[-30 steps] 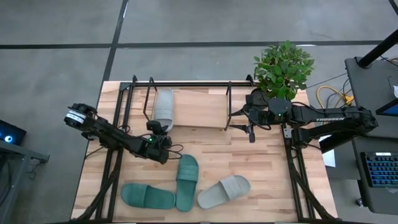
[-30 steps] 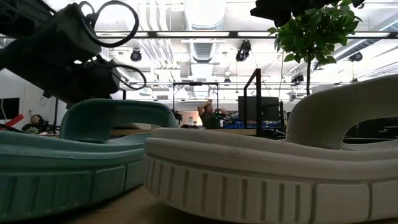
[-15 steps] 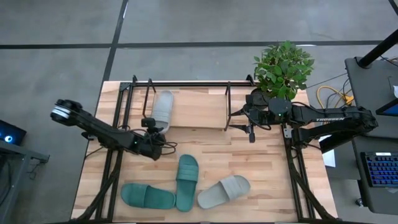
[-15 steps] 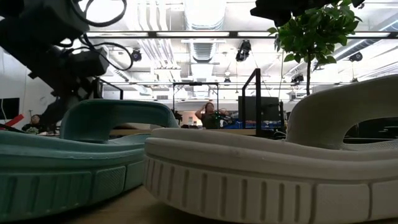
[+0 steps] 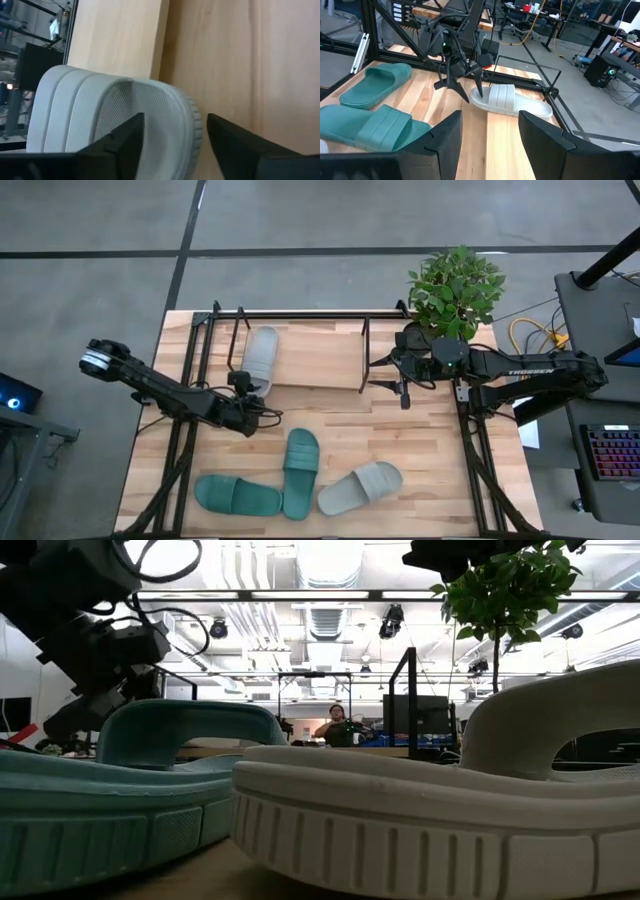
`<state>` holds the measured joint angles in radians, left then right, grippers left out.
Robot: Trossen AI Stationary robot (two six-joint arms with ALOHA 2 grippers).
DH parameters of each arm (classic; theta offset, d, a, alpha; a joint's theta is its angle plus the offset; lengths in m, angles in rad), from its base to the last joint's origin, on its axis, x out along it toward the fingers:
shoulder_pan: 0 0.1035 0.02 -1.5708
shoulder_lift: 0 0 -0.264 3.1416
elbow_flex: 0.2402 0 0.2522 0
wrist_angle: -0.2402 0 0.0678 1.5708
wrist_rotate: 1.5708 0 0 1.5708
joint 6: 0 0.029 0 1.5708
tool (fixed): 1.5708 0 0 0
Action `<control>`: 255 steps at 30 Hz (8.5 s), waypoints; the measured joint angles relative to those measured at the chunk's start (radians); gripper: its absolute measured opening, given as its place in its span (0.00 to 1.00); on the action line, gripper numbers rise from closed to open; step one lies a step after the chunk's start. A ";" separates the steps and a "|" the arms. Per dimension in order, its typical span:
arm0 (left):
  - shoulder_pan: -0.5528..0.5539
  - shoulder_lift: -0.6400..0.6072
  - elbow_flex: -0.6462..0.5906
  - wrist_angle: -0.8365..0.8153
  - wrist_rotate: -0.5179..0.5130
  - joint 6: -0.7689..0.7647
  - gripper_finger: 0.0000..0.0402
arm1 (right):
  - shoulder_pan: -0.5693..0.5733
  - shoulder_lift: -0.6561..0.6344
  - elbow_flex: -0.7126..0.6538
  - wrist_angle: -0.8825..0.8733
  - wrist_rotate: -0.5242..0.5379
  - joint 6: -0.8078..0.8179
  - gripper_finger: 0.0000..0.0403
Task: Pick and place slides into the shelf
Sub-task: Put the right grey slide on the shelf, then put the left grey slide on the shelf
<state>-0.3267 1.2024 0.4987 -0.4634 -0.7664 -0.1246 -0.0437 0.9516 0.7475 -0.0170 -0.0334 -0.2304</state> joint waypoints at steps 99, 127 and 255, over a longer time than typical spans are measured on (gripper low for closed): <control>0.002 -0.807 0.001 0.283 0.840 0.148 0.03 | 0.492 -0.149 -0.062 -0.458 -0.045 0.712 0.46; 0.002 -1.002 -0.017 0.122 0.840 0.078 0.04 | 0.650 -0.032 -0.274 -0.295 0.349 1.607 0.46; 0.001 -0.846 -0.183 0.681 0.764 0.433 0.36 | 0.763 0.145 -0.014 0.093 0.755 0.867 0.02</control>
<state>-0.3260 0.3562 0.3161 0.2172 -0.0027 0.3084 0.7193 1.0963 0.7333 0.0765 0.7220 0.6370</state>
